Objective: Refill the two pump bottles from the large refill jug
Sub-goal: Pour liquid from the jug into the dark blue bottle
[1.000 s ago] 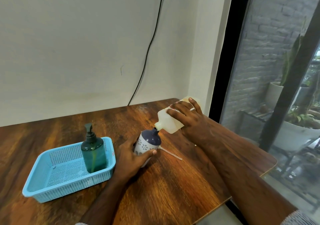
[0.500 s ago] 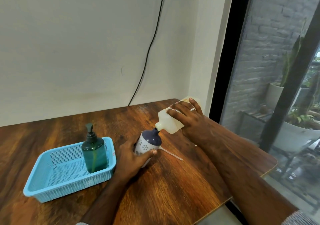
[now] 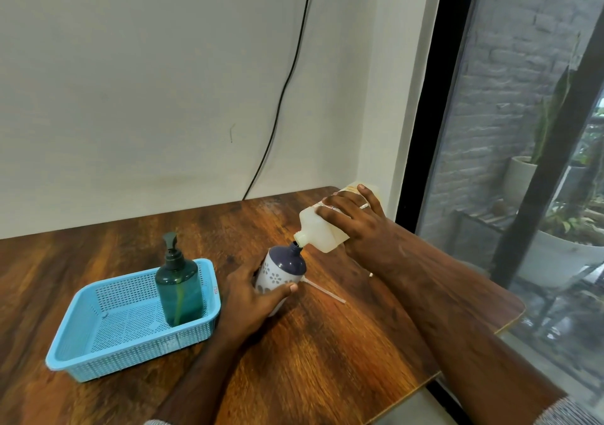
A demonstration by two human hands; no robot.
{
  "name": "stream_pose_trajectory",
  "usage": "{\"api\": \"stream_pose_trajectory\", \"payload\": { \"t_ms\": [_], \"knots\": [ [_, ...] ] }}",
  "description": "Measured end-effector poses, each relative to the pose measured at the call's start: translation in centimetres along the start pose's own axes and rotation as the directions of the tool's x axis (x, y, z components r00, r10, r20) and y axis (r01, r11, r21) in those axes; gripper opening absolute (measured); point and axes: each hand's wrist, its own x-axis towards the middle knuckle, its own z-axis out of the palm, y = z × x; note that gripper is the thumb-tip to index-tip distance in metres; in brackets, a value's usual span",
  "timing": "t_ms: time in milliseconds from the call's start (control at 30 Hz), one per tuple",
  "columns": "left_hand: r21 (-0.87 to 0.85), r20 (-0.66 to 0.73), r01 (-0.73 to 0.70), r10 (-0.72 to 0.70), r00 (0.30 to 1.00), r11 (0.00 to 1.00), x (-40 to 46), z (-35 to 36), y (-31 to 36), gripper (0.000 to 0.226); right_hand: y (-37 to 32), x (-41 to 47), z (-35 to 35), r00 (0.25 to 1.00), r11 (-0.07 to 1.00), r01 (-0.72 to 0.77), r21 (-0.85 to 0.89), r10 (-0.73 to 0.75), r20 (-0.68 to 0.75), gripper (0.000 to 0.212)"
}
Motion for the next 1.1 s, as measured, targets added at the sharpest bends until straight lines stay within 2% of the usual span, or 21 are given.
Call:
{"api": "stream_pose_trajectory", "payload": {
  "t_ms": [300, 500, 1100],
  "knots": [
    [0.016, 0.002, -0.001, 0.001, 1.0, 1.0, 0.03, -0.13, 0.29, 0.078, 0.01, 0.04, -0.16, 1.0, 1.0, 0.008, -0.006, -0.008, 0.012, 0.09],
    [-0.009, 0.009, -0.011, 0.011, 1.0, 1.0, -0.02, -0.15, 0.5, 0.069, 0.04, 0.14, -0.23, 1.0, 1.0, 0.009, -0.011, -0.009, 0.012, 0.089],
    [-0.005, 0.001, -0.005, 0.005, 1.0, 1.0, -0.01, -0.04, 0.09, 0.074, 0.11, 0.16, -0.17, 1.0, 1.0, 0.016, -0.018, -0.016, 0.008, 0.089]
  ]
}}
